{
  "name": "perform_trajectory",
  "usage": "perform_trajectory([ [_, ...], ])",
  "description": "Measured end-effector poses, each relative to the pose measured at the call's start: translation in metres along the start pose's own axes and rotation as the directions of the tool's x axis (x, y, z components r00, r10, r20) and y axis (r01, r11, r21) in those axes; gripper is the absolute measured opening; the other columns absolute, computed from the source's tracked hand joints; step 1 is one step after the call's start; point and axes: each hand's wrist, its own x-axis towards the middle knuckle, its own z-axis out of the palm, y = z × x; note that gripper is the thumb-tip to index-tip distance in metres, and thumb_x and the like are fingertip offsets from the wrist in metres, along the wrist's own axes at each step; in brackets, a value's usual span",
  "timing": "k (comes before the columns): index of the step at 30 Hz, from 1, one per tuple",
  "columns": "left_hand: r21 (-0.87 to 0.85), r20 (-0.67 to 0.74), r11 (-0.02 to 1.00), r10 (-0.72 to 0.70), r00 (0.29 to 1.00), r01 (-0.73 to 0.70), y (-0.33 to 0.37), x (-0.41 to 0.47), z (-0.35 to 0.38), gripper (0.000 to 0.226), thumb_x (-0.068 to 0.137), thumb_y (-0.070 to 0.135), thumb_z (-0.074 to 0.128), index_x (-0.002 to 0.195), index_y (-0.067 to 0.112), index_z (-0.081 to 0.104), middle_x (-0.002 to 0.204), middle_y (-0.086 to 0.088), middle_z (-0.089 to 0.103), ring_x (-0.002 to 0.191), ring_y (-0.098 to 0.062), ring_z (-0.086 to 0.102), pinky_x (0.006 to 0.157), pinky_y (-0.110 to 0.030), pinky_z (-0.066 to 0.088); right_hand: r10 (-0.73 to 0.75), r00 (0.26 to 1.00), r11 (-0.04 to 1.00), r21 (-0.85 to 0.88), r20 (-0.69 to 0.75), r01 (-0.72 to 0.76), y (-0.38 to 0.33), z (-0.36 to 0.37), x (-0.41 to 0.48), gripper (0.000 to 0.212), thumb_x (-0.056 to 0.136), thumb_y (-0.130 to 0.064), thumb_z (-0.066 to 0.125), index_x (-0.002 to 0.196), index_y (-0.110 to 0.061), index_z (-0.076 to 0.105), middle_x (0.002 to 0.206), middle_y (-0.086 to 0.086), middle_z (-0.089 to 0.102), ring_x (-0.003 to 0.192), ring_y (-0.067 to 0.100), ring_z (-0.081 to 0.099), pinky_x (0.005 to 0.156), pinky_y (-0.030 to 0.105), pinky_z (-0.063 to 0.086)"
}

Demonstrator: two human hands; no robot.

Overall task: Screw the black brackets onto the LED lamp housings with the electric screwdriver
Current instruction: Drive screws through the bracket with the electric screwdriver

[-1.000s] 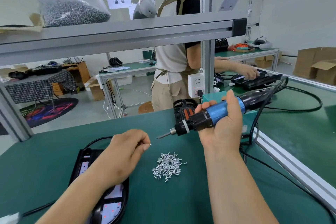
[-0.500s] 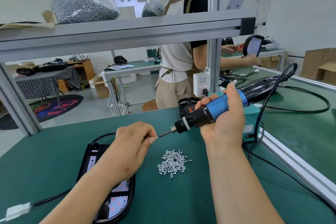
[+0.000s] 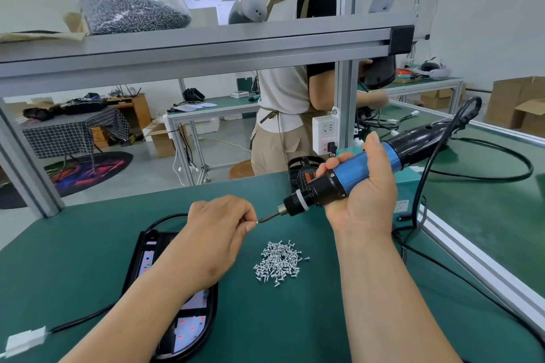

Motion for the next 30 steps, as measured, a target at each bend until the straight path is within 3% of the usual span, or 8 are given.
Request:
perform_trajectory([
  [7,-0.201,0.116,0.979,-0.008,0.993,0.031,-0.002,0.000,-0.008,0.028,0.101,0.021,0.048,0.079,0.035,0.041,0.079,0.012,0.049,0.080,0.002,0.044,0.070,-0.010,0.035,-0.023,0.990,1.000,-0.005,0.138,0.024,-0.004,0.003,-0.002,0.026,0.082,-0.029,0.070,0.089,-0.012,0.051,0.060,0.002,0.054,0.048,0.016,0.055,0.052,0.028,0.051],
  [13,-0.131,0.175,0.991,0.040,0.984,-0.018,-0.005,-0.001,-0.011,0.029,0.102,0.021,0.045,0.080,0.036,0.037,0.082,0.015,0.046,0.082,0.000,0.042,0.073,-0.010,0.031,-0.015,0.966,0.994,-0.103,0.258,0.043,-0.005,0.013,-0.007,0.038,0.079,-0.028,0.065,0.101,-0.007,0.042,0.058,0.004,0.053,0.047,0.018,0.054,0.054,0.030,0.050],
  [17,-0.265,0.137,0.960,-0.055,0.989,0.090,-0.007,-0.007,-0.008,0.023,0.101,0.015,0.049,0.084,0.031,0.046,0.079,0.013,0.058,0.079,0.001,0.050,0.070,-0.010,0.038,-0.042,0.967,0.993,-0.097,0.252,0.069,-0.001,0.019,-0.011,0.041,0.078,-0.027,0.066,0.105,-0.008,0.041,0.057,0.005,0.053,0.045,0.018,0.054,0.053,0.030,0.050],
  [19,-0.506,0.116,0.828,-0.211,0.971,0.240,-0.005,-0.010,-0.002,0.021,0.100,0.009,0.050,0.089,0.025,0.056,0.077,0.014,0.067,0.072,0.002,0.056,0.071,-0.010,0.044,-0.046,0.972,0.994,-0.085,0.230,0.067,0.001,0.021,-0.013,0.043,0.077,-0.027,0.067,0.106,-0.007,0.043,0.058,0.005,0.052,0.045,0.018,0.054,0.052,0.030,0.051],
  [21,-0.743,0.125,0.582,-0.363,0.923,0.330,-0.001,-0.013,0.005,0.022,0.099,0.002,0.051,0.091,0.019,0.064,0.073,0.013,0.069,0.068,0.000,0.058,0.069,-0.015,0.049,-0.043,0.979,0.996,-0.071,0.201,0.058,0.004,0.020,-0.015,0.045,0.076,-0.028,0.069,0.107,-0.008,0.044,0.059,0.005,0.051,0.047,0.018,0.054,0.053,0.030,0.051],
  [25,-0.940,0.163,0.186,-0.494,0.854,0.287,0.007,-0.014,0.015,0.023,0.097,-0.004,0.051,0.090,0.010,0.068,0.067,0.003,0.068,0.060,-0.004,0.060,0.060,-0.015,0.052,-0.036,0.986,0.998,-0.037,0.163,0.043,0.004,0.021,-0.016,0.053,0.075,-0.031,0.070,0.113,-0.009,0.040,0.062,0.005,0.050,0.049,0.018,0.053,0.055,0.031,0.051],
  [27,-0.969,0.164,0.083,-0.488,0.857,0.232,0.009,-0.013,0.015,0.023,0.098,-0.002,0.048,0.096,0.010,0.068,0.066,0.002,0.066,0.059,-0.004,0.059,0.058,-0.015,0.052,-0.026,0.987,1.000,-0.008,0.161,0.028,0.005,0.022,-0.017,0.054,0.074,-0.031,0.070,0.112,-0.010,0.039,0.062,0.004,0.050,0.049,0.018,0.053,0.054,0.030,0.051],
  [30,-0.976,0.128,0.099,-0.459,0.879,0.193,0.009,-0.012,0.014,0.025,0.099,-0.001,0.045,0.105,0.015,0.064,0.065,0.005,0.062,0.062,-0.002,0.058,0.061,-0.014,0.051,-0.023,0.985,1.000,-0.011,0.172,0.025,0.007,0.023,-0.018,0.051,0.077,-0.031,0.069,0.112,-0.010,0.038,0.062,0.004,0.050,0.049,0.017,0.054,0.054,0.029,0.051],
])
